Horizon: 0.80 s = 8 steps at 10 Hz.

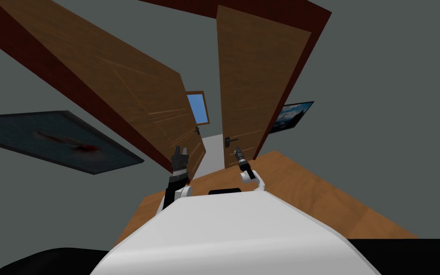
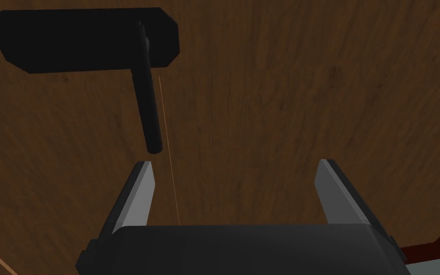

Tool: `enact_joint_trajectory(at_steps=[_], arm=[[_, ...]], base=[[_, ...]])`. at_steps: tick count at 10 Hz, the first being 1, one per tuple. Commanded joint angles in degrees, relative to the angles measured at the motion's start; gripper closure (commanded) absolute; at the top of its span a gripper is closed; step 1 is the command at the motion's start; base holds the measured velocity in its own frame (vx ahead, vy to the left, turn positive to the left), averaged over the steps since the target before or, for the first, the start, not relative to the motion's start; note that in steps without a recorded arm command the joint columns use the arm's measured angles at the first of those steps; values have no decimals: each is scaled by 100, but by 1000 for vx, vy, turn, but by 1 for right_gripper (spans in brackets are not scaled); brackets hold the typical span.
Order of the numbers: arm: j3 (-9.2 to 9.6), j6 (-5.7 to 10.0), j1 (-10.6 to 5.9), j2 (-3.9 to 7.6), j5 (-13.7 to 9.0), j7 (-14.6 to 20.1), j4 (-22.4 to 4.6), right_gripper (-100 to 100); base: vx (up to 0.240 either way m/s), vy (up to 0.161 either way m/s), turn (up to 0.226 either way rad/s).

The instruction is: Push the door open

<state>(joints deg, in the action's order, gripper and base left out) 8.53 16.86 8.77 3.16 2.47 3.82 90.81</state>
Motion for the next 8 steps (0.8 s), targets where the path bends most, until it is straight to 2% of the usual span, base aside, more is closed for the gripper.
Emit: enact_joint_trajectory(at_steps=[1, 8], arm=[[34, -65, -89, -5, 2, 4, -173, -100], [162, -170, -430, -101, 22, -4, -967, -100]], base=[[88, -122, 55], [63, -104, 56]])
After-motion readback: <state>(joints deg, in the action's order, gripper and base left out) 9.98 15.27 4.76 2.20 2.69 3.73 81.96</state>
